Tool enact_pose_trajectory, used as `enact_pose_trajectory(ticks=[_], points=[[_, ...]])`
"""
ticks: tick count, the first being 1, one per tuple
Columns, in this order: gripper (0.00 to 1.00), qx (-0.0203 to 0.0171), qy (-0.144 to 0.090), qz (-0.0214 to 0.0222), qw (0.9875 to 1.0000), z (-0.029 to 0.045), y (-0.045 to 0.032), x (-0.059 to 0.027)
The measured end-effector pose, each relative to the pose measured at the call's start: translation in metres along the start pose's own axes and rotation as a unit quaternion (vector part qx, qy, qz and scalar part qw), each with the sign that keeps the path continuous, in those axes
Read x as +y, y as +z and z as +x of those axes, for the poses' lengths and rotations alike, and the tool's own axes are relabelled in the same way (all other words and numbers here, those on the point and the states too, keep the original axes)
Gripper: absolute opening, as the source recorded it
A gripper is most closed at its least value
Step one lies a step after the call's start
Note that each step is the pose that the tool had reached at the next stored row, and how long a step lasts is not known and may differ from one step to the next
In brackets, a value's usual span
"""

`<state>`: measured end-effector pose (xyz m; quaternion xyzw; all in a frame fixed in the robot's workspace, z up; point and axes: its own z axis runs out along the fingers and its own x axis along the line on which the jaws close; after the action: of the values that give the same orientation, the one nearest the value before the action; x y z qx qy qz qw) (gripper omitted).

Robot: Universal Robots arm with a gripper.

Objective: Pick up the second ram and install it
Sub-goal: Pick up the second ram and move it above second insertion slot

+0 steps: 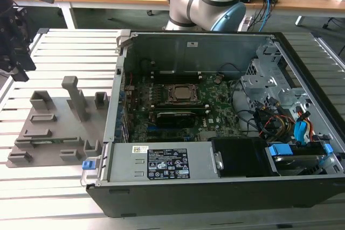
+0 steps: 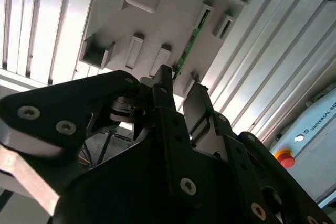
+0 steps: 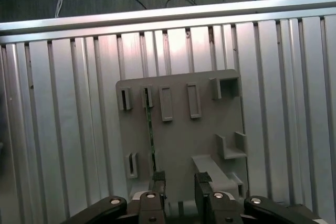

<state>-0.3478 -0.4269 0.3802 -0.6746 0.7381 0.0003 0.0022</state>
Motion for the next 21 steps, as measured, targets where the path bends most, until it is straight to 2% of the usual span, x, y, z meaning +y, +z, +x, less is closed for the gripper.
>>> enact_pose_trajectory(ticks=[4, 7, 10, 17, 21], points=[[0.36, 0.0, 0.0, 0.0, 1.0, 0.0001, 0.0102, 0.0], [0.36, 0.0, 0.0, 0.0, 1.0, 0.0008, 0.0145, 0.0004], [0.36, 0.0, 0.0, 0.0, 1.0, 0.0054, 0.021, 0.0011], [0.36, 0.0, -0.003, 0.0, 1.0, 0.0065, 0.0325, 0.0013], [0.36, 0.0, -0.005, 0.0, 1.0, 0.0086, 0.0428, 0.0012]])
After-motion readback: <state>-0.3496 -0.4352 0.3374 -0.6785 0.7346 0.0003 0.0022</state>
